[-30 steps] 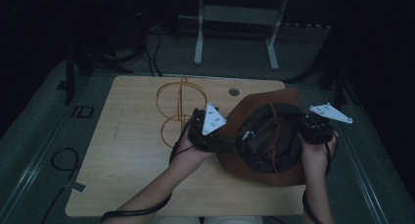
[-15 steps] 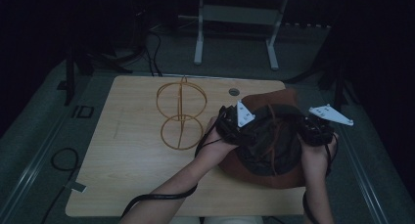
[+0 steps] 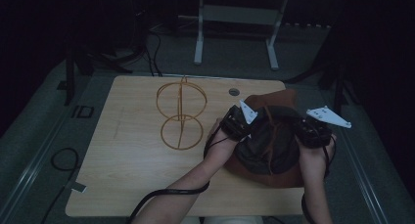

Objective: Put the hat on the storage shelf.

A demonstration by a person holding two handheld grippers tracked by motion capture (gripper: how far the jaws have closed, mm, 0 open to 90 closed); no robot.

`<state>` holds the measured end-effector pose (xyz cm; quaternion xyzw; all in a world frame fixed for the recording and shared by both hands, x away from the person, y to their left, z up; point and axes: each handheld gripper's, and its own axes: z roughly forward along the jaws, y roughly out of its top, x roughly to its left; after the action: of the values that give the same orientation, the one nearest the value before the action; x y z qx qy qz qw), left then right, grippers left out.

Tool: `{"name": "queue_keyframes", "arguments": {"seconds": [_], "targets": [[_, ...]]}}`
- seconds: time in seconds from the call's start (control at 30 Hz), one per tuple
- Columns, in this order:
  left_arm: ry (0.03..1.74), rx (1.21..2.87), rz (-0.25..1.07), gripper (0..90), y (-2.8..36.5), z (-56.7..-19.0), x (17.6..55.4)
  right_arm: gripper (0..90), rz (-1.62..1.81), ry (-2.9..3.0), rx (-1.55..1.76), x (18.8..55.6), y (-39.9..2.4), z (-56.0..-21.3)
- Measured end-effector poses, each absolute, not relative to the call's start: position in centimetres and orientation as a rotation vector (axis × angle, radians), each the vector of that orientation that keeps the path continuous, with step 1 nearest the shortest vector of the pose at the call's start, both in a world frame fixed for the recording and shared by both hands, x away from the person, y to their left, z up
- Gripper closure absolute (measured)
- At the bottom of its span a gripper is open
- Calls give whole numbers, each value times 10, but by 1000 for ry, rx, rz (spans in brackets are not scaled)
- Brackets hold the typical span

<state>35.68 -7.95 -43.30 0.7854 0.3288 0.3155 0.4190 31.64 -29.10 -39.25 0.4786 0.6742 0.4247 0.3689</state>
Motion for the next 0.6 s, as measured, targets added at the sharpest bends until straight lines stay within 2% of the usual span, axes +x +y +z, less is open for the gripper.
{"name": "queue_keyframes", "arguments": {"seconds": [0.07,0.13,0.43,0.6], "targets": [[825,1961,806,811,-81,-431,357,850,1098,1727,1235,315,-290,-394],[828,1958,819,861,-82,-429,357,850,1093,1726,1233,314,-288,-395],[808,1952,869,873,-83,-410,358,826,1121,1700,1249,307,-290,-398],[804,1920,885,875,-83,-401,356,712,1151,1698,1262,302,-293,-401]]}}
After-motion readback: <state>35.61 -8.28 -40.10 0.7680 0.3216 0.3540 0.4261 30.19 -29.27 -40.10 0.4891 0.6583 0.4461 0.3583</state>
